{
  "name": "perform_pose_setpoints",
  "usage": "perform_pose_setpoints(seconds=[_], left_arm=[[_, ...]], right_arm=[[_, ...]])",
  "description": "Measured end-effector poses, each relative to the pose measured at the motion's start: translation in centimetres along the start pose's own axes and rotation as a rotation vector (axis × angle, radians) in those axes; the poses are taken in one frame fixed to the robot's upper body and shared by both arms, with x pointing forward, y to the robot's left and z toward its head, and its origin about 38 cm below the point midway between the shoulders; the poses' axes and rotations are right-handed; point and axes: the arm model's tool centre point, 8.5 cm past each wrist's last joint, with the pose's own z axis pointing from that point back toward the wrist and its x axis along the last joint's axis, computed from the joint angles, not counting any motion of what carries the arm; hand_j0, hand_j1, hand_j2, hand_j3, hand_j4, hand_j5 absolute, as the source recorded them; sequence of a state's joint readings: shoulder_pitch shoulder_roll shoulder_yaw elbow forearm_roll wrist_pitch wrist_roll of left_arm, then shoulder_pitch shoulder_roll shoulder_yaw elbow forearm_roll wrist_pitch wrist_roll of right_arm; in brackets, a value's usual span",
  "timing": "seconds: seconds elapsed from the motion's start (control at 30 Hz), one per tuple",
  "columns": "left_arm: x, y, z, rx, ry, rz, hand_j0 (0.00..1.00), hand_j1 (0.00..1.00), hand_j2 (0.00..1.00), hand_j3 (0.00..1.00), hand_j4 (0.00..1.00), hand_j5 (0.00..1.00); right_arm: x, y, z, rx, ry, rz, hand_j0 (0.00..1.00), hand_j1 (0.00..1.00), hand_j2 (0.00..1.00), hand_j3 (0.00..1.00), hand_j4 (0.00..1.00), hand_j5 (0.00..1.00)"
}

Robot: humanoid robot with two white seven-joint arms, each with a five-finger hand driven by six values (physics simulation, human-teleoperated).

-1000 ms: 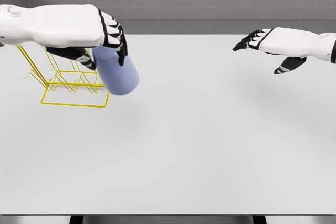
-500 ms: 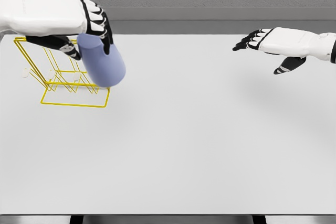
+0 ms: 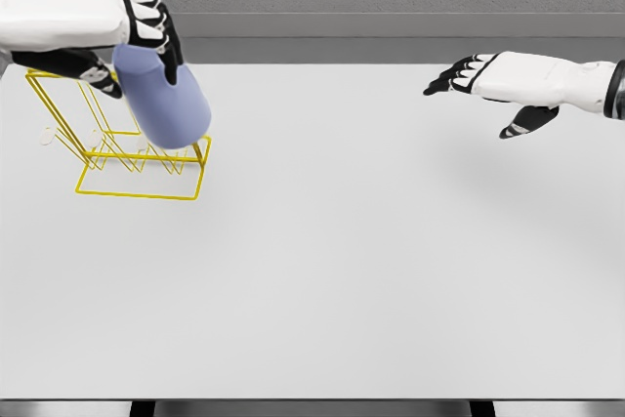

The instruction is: Place the cup on the cup holder with both arms

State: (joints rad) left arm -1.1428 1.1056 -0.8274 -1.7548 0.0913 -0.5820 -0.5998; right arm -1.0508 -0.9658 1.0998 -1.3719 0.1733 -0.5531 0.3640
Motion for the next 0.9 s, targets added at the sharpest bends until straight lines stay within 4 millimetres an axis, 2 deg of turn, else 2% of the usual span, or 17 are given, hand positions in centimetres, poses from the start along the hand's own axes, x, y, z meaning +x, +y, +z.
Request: perform_pose_setpoints(seconds=[0.3, 0.9], left_arm=[[-0.4, -0.3, 0.7, -0.009, 0.024, 0.008, 0.49, 0.49, 0.49, 0.49, 0.49, 0.49], [-2.4, -1.2, 1.9, -0.016, 0.092, 0.047, 0.49, 0.49, 0.49, 0.49, 0.49, 0.49]], right_arm=[[-0.1, 0.1, 0.1, 0.002, 0.005, -0.001, 1.00, 1.00, 1.00, 1.00, 1.00, 1.00], [-1.5, 0.3, 1.4, 0.007, 0.054, -0.014, 1.00, 1.00, 1.00, 1.00, 1.00, 1.00]])
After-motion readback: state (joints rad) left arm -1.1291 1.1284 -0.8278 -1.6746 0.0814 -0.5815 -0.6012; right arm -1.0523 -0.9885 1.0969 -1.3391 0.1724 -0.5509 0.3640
